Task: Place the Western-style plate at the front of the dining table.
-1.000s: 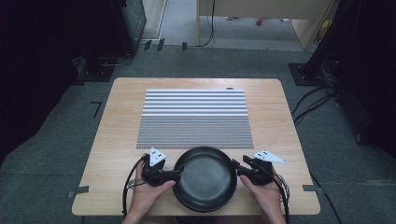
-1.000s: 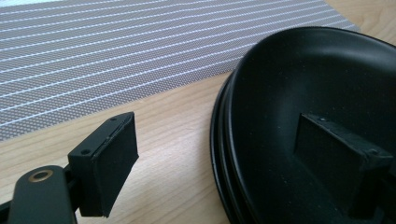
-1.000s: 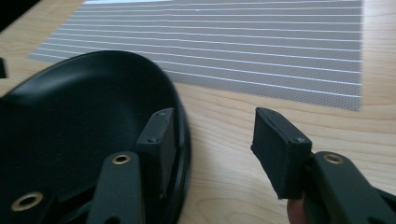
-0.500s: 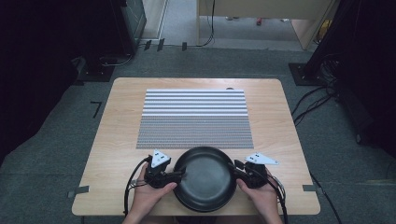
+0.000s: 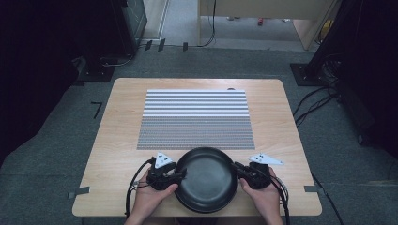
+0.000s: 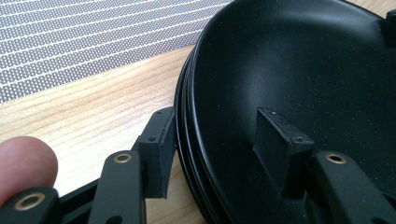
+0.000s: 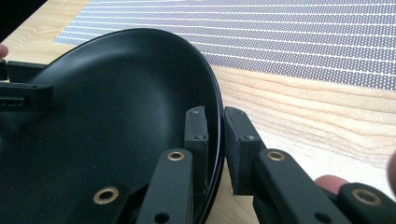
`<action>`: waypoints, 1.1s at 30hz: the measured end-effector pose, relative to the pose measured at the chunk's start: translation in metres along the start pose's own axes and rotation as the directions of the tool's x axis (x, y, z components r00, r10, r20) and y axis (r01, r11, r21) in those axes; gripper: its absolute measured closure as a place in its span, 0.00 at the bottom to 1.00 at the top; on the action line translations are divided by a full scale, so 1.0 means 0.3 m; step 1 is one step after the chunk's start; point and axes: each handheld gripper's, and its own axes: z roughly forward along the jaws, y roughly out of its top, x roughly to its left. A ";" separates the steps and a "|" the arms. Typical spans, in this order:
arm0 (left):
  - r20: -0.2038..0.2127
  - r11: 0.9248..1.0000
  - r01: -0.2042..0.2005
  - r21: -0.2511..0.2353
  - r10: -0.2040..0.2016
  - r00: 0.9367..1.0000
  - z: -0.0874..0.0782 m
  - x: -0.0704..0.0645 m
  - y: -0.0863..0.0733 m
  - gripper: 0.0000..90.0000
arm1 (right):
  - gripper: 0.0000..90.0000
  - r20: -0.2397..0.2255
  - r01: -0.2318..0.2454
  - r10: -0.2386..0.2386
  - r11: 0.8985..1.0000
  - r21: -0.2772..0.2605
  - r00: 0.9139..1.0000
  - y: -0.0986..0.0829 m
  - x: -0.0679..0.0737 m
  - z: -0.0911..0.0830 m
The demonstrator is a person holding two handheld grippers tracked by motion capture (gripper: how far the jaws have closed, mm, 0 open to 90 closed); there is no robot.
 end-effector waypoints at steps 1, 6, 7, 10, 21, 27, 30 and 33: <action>0.001 1.000 0.003 0.000 -0.003 1.000 -0.002 0.002 0.000 0.56 | 0.90 0.005 -0.010 0.010 1.000 0.001 1.000 0.001 0.002 -0.002; 0.004 1.000 0.007 0.000 -0.007 1.000 -0.004 0.005 0.000 0.58 | 0.93 0.015 -0.016 0.016 1.000 -0.004 1.000 0.004 0.005 -0.010; 0.006 1.000 0.010 0.001 -0.010 1.000 -0.005 0.007 0.000 0.58 | 0.94 0.023 -0.015 0.015 1.000 -0.006 1.000 0.005 0.007 -0.015; 0.008 1.000 0.010 0.003 -0.010 1.000 -0.006 0.007 0.000 0.59 | 0.94 0.030 -0.010 0.010 1.000 -0.007 0.999 0.007 0.011 -0.018; 0.033 1.000 0.012 0.022 -0.012 0.999 -0.010 0.016 -0.001 0.57 | 0.95 -0.001 -0.041 0.041 0.997 0.066 0.999 0.027 0.001 -0.038; 0.043 0.999 0.013 0.029 -0.015 0.999 -0.013 0.021 -0.002 0.57 | 0.93 -0.015 -0.055 0.057 0.994 0.093 0.998 0.027 -0.004 -0.034; 0.049 0.999 0.013 0.033 -0.015 0.999 -0.014 0.023 -0.003 0.57 | 0.94 -0.021 -0.069 0.072 0.992 0.106 0.997 0.031 -0.008 -0.038; 0.058 0.999 0.013 0.038 -0.016 0.998 -0.016 0.026 -0.004 0.57 | 0.96 -0.046 -0.111 0.118 0.986 0.127 0.992 0.038 -0.024 -0.050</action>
